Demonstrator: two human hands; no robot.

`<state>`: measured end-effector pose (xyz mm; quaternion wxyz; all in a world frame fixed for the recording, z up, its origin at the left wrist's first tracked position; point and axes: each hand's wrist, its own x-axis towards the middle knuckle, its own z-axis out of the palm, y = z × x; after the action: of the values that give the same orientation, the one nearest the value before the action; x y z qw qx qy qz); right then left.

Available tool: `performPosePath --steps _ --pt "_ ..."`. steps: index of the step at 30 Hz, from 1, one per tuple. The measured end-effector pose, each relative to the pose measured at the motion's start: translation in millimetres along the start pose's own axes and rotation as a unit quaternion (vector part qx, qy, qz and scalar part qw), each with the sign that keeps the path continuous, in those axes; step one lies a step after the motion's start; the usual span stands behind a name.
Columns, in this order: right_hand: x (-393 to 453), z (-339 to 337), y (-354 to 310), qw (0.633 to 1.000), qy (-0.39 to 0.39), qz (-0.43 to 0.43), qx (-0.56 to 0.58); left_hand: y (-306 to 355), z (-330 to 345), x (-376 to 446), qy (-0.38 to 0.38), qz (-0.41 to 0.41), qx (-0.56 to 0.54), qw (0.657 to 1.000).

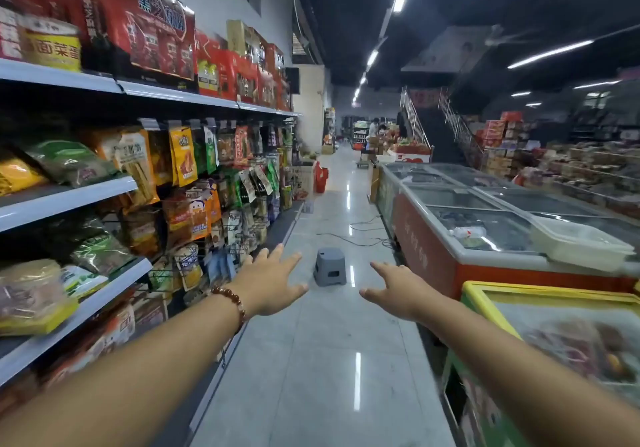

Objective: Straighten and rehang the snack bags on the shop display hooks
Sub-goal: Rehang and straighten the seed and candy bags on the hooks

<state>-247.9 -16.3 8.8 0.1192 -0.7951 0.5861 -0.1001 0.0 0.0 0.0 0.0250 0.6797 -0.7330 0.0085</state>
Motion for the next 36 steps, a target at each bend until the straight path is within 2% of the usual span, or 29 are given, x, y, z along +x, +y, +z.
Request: performPosePath --steps 4,10,17,28,36 --pt "86 22 -10 1.000 -0.013 0.006 -0.003 -50 15 63 -0.018 -0.016 -0.004 1.000" --pt "204 40 -13 0.999 -0.026 0.033 0.017 -104 28 180 -0.044 0.001 0.014 0.999" --pt "327 39 24 0.997 -0.006 0.038 0.061 -114 42 310 -0.048 0.012 -0.011 0.999" --pt "563 35 133 0.997 -0.045 0.027 0.063 -109 75 559 -0.056 -0.006 -0.009 0.998" --pt "750 49 146 0.995 -0.066 0.006 0.073 -159 90 718 -0.051 -0.037 -0.029 0.998"
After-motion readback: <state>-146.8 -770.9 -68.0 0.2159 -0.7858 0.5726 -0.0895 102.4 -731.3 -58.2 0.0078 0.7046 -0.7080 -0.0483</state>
